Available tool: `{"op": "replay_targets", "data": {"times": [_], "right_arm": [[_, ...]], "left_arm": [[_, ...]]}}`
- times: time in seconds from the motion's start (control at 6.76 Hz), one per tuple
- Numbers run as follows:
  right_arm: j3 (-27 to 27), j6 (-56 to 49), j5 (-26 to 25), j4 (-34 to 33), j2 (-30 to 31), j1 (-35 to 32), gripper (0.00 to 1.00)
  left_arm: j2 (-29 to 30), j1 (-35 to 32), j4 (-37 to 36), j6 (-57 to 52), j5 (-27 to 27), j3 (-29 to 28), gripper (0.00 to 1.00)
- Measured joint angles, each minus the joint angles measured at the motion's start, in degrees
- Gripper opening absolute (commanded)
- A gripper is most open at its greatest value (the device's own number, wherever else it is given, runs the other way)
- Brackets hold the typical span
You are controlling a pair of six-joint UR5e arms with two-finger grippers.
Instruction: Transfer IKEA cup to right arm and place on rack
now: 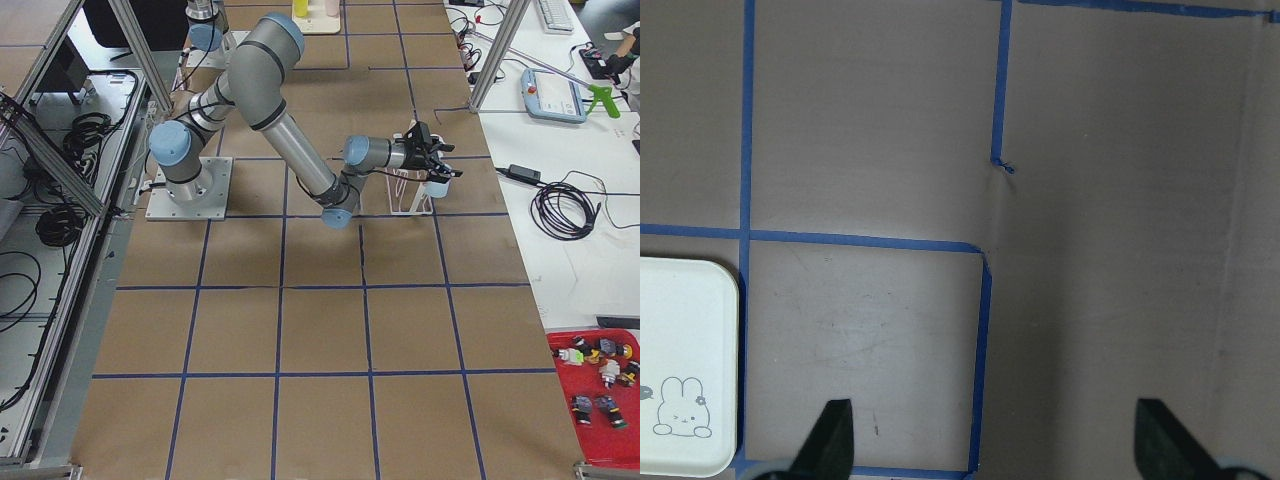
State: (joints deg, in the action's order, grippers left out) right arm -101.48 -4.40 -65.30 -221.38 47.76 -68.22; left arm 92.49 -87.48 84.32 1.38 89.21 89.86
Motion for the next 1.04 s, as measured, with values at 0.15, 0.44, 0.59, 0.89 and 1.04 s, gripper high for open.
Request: {"op": "replay_targets", "data": {"times": [0.15, 0.44, 0.59, 0.89, 1.04], "right_arm": [[0.0, 0.0, -0.1, 0.6, 0.8, -0.1, 1.00], [0.0, -0.4, -0.2, 7.0, 5.7, -0.5, 1.00], [-0.1, -0.5, -0.4, 11.9, 9.0, -0.6, 1.00], [-0.3, -0.6, -0.9, 25.0, 16.8, -1.8, 1.00], [-0.4, -0.6, -0.9, 32.1, 20.9, -2.5, 1.00]], "left_arm": [[0.0, 0.0, -0.1, 0.0, 0.0, 0.0, 1.00], [0.0, 0.0, -0.2, -0.1, 0.0, 0.0, 1.00], [0.0, 0.0, -0.3, -0.1, 0.0, 0.0, 1.00], [0.0, 0.0, -0.3, -0.1, 0.0, 0.0, 1.00], [0.0, 0.0, -0.3, -0.1, 0.0, 0.0, 1.00]]}}
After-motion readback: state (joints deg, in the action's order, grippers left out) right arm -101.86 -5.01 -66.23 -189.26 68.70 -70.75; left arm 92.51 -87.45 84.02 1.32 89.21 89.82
